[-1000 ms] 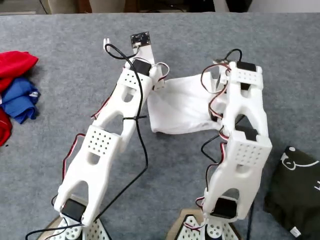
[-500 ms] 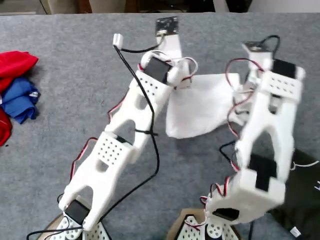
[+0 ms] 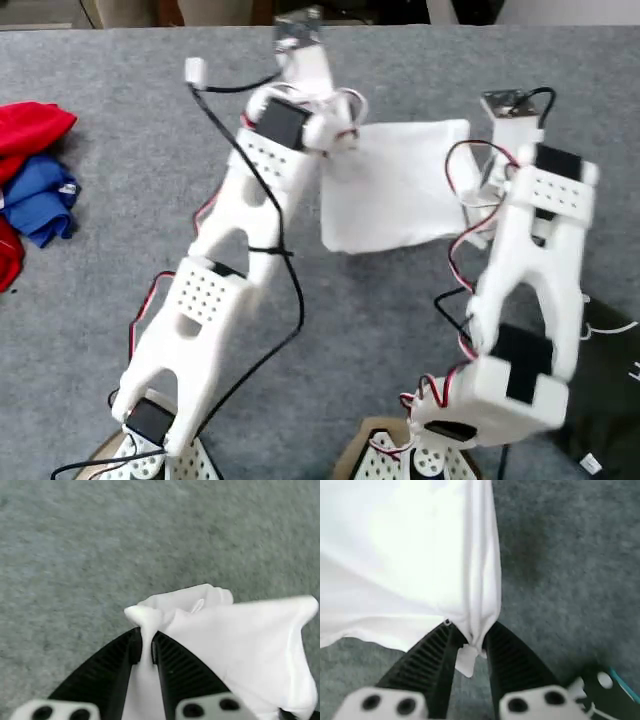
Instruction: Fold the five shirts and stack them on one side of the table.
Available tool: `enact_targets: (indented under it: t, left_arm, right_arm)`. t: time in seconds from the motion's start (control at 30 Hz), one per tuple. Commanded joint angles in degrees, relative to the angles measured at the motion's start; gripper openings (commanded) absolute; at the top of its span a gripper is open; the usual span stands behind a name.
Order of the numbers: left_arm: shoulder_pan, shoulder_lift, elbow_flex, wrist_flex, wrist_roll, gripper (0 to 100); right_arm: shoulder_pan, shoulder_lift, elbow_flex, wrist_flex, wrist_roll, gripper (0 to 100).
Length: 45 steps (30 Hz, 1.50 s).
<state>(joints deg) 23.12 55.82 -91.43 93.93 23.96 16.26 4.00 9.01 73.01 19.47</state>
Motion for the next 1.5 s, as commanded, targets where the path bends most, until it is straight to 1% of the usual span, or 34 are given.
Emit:
enact_targets:
  t: [0.0, 0.17, 0.33, 0.5, 0.67, 0.8, 1.03, 1.17, 1.23, 1.37, 1.47]
  left_arm:
    - [-3.6, -3.8, -1.9, -1.0, -0.2, 2]
    - [-4.2, -2.2, 4.0, -3.6, -0.2, 2]
    - [-5.5, 1.2, 8.7, -7.4, -0.2, 2]
    - [-10.2, 3.2, 9.0, -7.8, -0.4, 2]
    - [-13.7, 4.2, 9.6, -7.7, -3.3, 2]
    - [-14.9, 6.3, 9.1, -7.8, -3.6, 2]
    - [-17.8, 10.4, 9.0, -7.8, -3.7, 2]
    - [-18.6, 11.2, 9.0, -7.8, -6.1, 2]
    - [-18.9, 11.2, 9.2, -7.8, -6.9, 2]
    - [-19.3, 11.2, 9.3, -7.8, -6.9, 2]
    - [-19.9, 11.2, 9.4, -7.8, -6.9, 2]
  right_arm:
    - [-1.7, 6.2, -5.8, -2.9, -1.1, 0.4]
    - [-4.4, 17.5, -13.1, -2.8, -1.1, 0.4]
    - [-7.8, 22.5, -20.4, -0.6, -3.2, 0.4]
    - [-10.8, 24.5, -24.6, 0.5, -4.3, 0.4]
    - [-14.6, 27.3, -25.5, 0.2, -4.6, 0.4]
    - [-16.7, 29.7, -27.0, 0.4, -6.0, 0.4]
    - [-18.9, 30.0, -30.0, 3.3, -6.0, 0.4]
    - [-19.0, 30.3, -30.7, 3.4, -6.2, 0.4]
    - [-18.9, 30.4, -30.7, 3.3, -7.8, 0.6]
    - [-19.4, 30.4, -30.6, 3.4, -10.1, 8.6]
    - [-20.2, 30.4, -30.5, 3.4, -11.3, 9.2]
